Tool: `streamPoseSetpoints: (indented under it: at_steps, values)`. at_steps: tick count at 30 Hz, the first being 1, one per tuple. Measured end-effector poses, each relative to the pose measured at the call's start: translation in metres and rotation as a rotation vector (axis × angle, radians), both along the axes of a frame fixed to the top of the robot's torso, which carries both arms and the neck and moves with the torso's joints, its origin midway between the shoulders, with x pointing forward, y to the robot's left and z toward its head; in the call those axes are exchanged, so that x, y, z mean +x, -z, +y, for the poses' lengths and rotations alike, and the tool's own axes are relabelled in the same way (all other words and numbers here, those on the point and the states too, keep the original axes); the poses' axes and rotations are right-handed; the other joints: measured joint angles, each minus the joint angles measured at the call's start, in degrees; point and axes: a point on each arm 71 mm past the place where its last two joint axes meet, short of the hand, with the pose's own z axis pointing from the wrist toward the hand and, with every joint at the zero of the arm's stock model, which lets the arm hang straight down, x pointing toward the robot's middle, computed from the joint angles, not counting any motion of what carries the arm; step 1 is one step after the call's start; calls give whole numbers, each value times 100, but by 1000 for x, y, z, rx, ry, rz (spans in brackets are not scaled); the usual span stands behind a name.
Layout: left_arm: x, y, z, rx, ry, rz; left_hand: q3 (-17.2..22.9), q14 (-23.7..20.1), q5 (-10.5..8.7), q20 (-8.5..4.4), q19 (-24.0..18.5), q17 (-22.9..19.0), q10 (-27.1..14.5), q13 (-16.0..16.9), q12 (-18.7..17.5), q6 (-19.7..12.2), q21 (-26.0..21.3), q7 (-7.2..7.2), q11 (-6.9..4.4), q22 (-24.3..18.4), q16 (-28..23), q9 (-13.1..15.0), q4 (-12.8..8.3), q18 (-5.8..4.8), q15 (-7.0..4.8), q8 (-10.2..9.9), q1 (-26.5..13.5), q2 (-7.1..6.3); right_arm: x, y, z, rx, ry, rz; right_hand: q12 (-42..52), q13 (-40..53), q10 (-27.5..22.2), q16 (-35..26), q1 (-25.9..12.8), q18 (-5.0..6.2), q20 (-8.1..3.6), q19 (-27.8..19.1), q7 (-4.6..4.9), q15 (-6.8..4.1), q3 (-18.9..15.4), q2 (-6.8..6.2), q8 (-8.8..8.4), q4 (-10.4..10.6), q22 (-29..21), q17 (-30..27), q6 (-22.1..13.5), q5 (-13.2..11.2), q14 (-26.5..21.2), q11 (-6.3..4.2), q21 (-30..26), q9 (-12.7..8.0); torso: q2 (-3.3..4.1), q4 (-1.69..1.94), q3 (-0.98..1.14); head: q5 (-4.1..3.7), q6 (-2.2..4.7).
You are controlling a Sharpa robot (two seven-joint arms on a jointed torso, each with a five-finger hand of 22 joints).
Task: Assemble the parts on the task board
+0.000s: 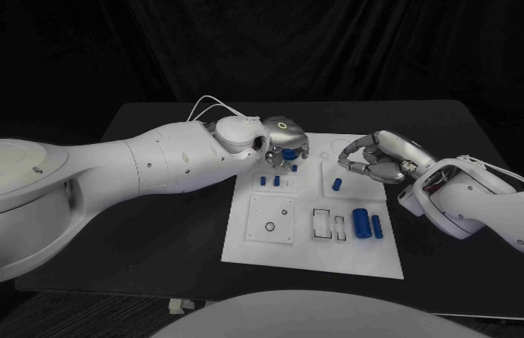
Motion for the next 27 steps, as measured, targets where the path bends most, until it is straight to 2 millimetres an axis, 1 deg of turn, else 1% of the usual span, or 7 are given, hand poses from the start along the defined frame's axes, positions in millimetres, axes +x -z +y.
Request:
streamPoseSetpoints:
  at_steps: [9, 11, 15, 17, 20, 26, 27]
  values:
    - [-4, 2, -1, 0, 7, 5, 0, -42, 11, 0, 0, -76, 40, 48, 23, 0, 0, 0, -1, 0, -27, -16, 0, 1, 0, 0, 0, 0, -1, 2, -1, -1, 1, 4, 0, 0, 0, 0, 24, 0, 0, 0, 0, 0, 0, 24, 0, 0, -1, 0, 0, 31, 0, 0, 0, 0, 1, 7, 0, -7, 0]
    - [-4, 2, -1, 1, 6, 6, 27, -44, 134, 0, 0, -98, 40, 87, 50, 2, 0, -2, -1, -1, -27, -34, -27, 0, -2, 0, 0, 0, -1, 2, -1, -1, 1, 6, 0, 0, 0, 0, 24, 0, 0, 0, 0, 0, 0, 24, 0, 0, -1, 0, 0, 31, 0, 0, 0, 0, 2, 7, 0, 1, 0]
    - [-4, 3, -1, 5, 3, 8, 49, -62, 222, 0, 0, -116, 40, 102, 50, 24, 0, -18, -1, -1, -27, -36, -49, 1, -21, 0, 0, 0, -2, 3, -1, -1, 0, 7, 0, 0, 0, 0, 24, 0, 0, 0, 0, 0, 0, 24, 0, 0, -1, 0, 0, 65, 0, 0, 0, 0, 1, 4, 0, 7, 0]
    - [-4, 4, -1, 6, 1, 9, 115, -62, 322, 0, 0, -128, 40, 108, 50, 65, 0, 23, -1, -1, -27, -42, -64, 1, -21, 0, 20, 20, -2, 3, -1, -1, 0, 8, 0, 0, 0, 0, 24, 0, 0, 0, 0, 0, 0, 24, 0, 0, -1, 0, 0, 71, 0, 0, 0, 0, 1, 2, 0, 8, 0]
    - [-2, 5, -1, 8, -3, 8, 193, -62, 478, 0, 0, -132, 45, 108, 49, 121, 0, 29, -6, -1, -27, -50, -97, 1, -21, 8, 39, 39, -2, 4, -1, -1, 0, 8, 0, 0, 0, 0, 24, 0, 0, 0, 0, 0, 0, 24, 0, 0, -1, 0, 0, 71, 0, 0, 0, 0, -1, -1, 0, 8, 0]
    - [0, 6, -1, 13, -10, 7, 282, -62, 546, 0, 0, -185, 81, 108, 22, 223, -21, 68, -42, -1, -27, -49, -121, 1, -21, 45, 39, 39, -2, 3, -1, -1, -1, 9, 0, 0, 0, 0, 24, 0, 0, 0, 0, 0, 0, 24, 0, 0, -2, 0, 0, 71, 0, 0, 0, 0, -1, -3, 0, 8, 0]
    - [0, 7, -1, 13, -10, 8, 305, -62, 580, 0, 0, -195, 112, 112, 22, 281, -21, 74, -56, -1, -26, -45, -130, 1, -21, 80, 39, 39, -2, 3, -1, -1, -1, 9, 0, 0, 0, 0, 24, 0, 0, 0, 0, 0, 0, 24, 0, 0, -2, 0, 0, 71, 0, 0, 0, 0, -1, -3, -1, 8, 0]
